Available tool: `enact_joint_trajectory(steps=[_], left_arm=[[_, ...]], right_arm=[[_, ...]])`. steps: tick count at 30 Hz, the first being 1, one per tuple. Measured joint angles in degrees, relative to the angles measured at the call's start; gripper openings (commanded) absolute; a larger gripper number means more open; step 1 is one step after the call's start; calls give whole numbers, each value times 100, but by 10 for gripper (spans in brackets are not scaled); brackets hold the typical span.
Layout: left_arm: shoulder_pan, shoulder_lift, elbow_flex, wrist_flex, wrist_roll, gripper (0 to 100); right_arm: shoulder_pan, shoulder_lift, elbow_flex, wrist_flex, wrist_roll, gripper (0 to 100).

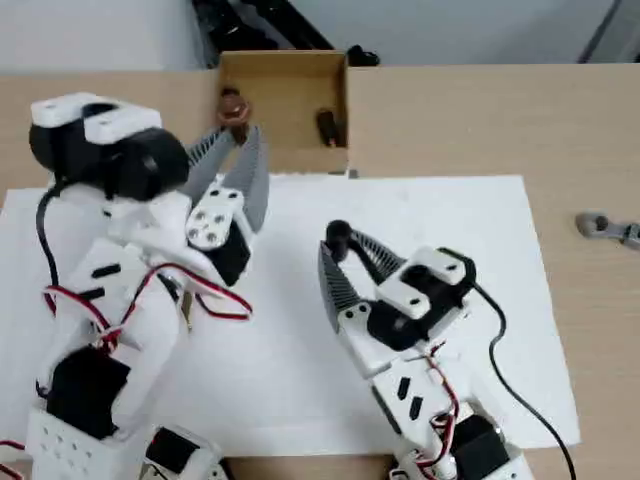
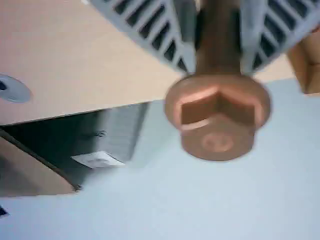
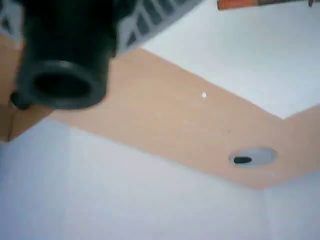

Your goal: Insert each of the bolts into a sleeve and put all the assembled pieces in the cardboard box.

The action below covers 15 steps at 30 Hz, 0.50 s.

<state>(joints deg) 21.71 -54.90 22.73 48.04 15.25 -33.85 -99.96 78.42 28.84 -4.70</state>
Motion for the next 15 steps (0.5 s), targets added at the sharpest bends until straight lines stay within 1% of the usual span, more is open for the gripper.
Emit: enact_joint_trajectory(steps=[8, 15], left_arm=[[668, 527, -97, 0, 18, 6], [1029, 730, -97, 0, 26, 6]], right_arm=[[0, 0, 0, -105, 0, 3], [0, 0, 0, -105, 0, 3]])
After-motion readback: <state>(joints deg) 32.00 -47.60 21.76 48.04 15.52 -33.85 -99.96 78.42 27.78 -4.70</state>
